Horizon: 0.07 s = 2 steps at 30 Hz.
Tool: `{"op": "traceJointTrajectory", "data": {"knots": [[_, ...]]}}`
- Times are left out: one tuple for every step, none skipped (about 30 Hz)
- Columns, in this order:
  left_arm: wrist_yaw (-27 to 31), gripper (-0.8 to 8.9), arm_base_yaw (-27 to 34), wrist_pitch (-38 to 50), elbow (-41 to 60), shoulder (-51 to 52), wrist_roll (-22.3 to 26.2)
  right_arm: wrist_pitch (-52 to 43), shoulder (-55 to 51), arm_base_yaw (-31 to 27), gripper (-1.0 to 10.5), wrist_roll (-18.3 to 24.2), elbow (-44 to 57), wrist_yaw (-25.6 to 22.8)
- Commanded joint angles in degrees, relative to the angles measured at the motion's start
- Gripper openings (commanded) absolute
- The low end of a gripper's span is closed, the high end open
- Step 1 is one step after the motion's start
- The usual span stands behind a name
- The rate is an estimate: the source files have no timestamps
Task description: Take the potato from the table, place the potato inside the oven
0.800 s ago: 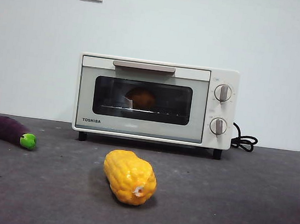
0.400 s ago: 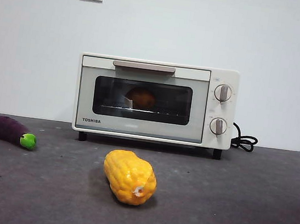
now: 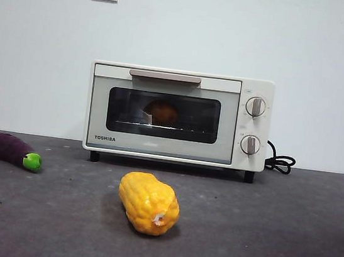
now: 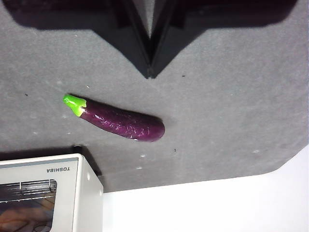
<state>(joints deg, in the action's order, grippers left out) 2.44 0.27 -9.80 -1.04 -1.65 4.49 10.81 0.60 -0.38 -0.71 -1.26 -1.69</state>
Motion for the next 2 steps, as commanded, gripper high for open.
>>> {"op": "traceJointTrajectory", "data": {"knots": [[0.00, -0.04, 0.22, 0.48, 0.61, -0.04, 0.17, -0.20, -0.11, 0.04, 0.0, -0.61, 0.46, -0.26], [0.00, -0.04, 0.22, 0.48, 0.61, -0.02, 0.20, -0.20, -0.11, 0.04, 0.0, -0.61, 0.46, -0.26]]}}
